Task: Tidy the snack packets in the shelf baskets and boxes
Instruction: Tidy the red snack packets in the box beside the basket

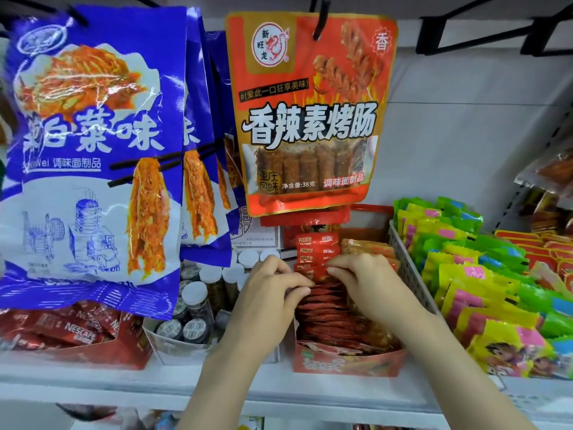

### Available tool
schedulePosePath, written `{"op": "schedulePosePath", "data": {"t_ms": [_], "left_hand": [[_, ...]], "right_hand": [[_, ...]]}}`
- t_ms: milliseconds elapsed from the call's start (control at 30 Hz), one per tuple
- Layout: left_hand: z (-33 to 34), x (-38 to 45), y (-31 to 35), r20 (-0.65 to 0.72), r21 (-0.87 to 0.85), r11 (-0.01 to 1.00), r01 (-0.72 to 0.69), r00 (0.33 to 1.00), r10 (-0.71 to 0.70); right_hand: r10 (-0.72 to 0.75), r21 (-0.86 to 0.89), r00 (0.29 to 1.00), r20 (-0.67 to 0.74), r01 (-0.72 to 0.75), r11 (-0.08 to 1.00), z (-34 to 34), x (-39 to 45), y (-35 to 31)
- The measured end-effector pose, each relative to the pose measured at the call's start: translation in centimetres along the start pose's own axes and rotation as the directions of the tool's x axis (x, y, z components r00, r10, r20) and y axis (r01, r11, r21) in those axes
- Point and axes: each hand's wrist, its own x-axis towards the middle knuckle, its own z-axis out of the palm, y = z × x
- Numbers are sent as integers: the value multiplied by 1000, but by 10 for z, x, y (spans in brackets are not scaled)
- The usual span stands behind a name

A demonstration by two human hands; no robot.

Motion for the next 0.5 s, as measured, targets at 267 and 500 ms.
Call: {"op": "schedulePosePath", "data": {"t_ms": [267,500], "left_hand": [[0,2,1,-12,-99,995,-8,1000,7],[1,0,6,186,-103,995,6,982,13]], "right_hand": [[46,-77,909,414,-16,997,-24,16,0],[109,-54,986,130,-103,993,-23,21,4]]}}
